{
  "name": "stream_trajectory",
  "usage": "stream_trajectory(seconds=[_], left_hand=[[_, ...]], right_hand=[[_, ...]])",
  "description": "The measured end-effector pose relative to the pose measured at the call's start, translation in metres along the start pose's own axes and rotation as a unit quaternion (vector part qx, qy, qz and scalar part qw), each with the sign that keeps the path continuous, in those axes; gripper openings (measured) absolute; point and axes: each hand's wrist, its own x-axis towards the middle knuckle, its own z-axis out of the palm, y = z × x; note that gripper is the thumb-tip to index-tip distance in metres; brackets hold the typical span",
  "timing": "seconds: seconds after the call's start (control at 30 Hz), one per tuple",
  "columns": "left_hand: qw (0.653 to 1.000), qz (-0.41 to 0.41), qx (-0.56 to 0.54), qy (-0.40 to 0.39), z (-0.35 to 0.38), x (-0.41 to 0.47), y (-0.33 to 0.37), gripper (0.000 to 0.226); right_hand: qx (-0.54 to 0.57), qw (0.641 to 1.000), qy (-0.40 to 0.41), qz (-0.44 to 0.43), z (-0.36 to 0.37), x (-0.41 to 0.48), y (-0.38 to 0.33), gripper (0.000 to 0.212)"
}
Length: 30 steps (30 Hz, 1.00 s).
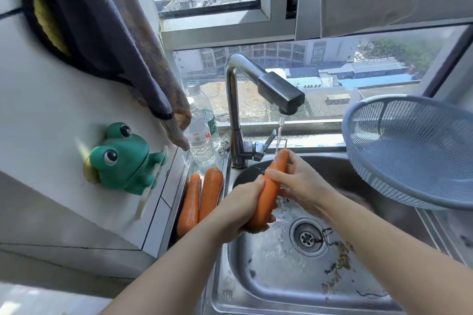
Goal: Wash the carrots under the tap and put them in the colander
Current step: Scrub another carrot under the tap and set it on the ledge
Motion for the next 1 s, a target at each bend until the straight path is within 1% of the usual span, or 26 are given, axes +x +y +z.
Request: stream_trajectory(seconds=[0.03, 0.07, 0.13, 0.17, 0.23, 0.33, 0.43, 0.6, 0.67, 0.7, 0.77, 0.8, 0.83, 0.93, 0.97, 1.0], left_hand=[[1.0, -0.005, -0.004, 0.001, 0.0, -0.001, 0.0, 0.047], [1.0, -0.012, -0.017, 0.0, -0.001, -0.001, -0.001, 0.048], [0.998, -0.027, -0.064, -0.011, -0.004, -0.003, -0.001, 0.049], [0.995, -0.036, -0.086, -0.018, -0.005, -0.004, -0.001, 0.049], [0.99, -0.058, -0.125, -0.036, -0.007, -0.004, 0.0, 0.051], [0.973, -0.093, -0.199, -0.066, -0.007, -0.004, 0.002, 0.054], [0.961, -0.121, -0.236, -0.08, -0.009, -0.003, 0.002, 0.055], [0.947, -0.141, -0.272, -0.098, -0.005, -0.006, 0.004, 0.053], [0.944, -0.145, -0.281, -0.099, -0.005, -0.005, 0.0, 0.054], [0.943, -0.148, -0.281, -0.1, -0.005, -0.005, -0.002, 0.055], [0.942, -0.154, -0.282, -0.095, -0.004, -0.004, -0.006, 0.054], [0.941, -0.157, -0.284, -0.092, -0.004, -0.004, -0.008, 0.054], [0.94, -0.162, -0.285, -0.093, -0.003, -0.005, -0.01, 0.053], [0.94, -0.172, -0.277, -0.102, 0.004, -0.007, -0.016, 0.053], [0.939, -0.174, -0.276, -0.105, 0.006, -0.007, -0.017, 0.054], [0.938, -0.178, -0.277, -0.107, 0.007, -0.007, -0.018, 0.055]], right_hand=[[0.002, 1.0, -0.007, 0.005, 0.0, 0.0, -0.001, 0.037], [0.015, 0.999, -0.032, 0.02, -0.004, -0.001, -0.004, 0.036], [0.057, 0.993, -0.082, 0.057, -0.014, -0.004, -0.01, 0.04], [0.069, 0.992, -0.09, 0.063, -0.016, -0.005, -0.011, 0.043], [0.073, 0.993, -0.083, 0.043, -0.012, -0.005, -0.006, 0.046], [0.044, 0.997, -0.07, -0.008, -0.002, -0.004, 0.004, 0.046], [0.02, 0.997, -0.067, -0.027, 0.0, -0.006, 0.004, 0.048], [0.051, 0.998, 0.018, -0.021, -0.003, 0.002, 0.009, 0.057], [0.055, 0.998, 0.016, -0.015, 0.001, 0.001, 0.016, 0.056], [0.068, 0.998, 0.004, -0.01, 0.003, -0.001, 0.019, 0.06], [0.083, 0.996, -0.027, -0.003, 0.006, -0.004, 0.025, 0.076], [0.078, 0.997, -0.03, -0.002, 0.007, -0.005, 0.027, 0.08], [0.063, 0.998, -0.016, -0.003, 0.008, -0.004, 0.03, 0.076], [-0.022, 0.996, 0.085, 0.003, 0.012, 0.004, 0.04, 0.05], [-0.031, 0.993, 0.112, 0.017, 0.014, 0.006, 0.041, 0.039], [-0.017, 0.991, 0.131, 0.033, 0.017, 0.007, 0.041, 0.029]])
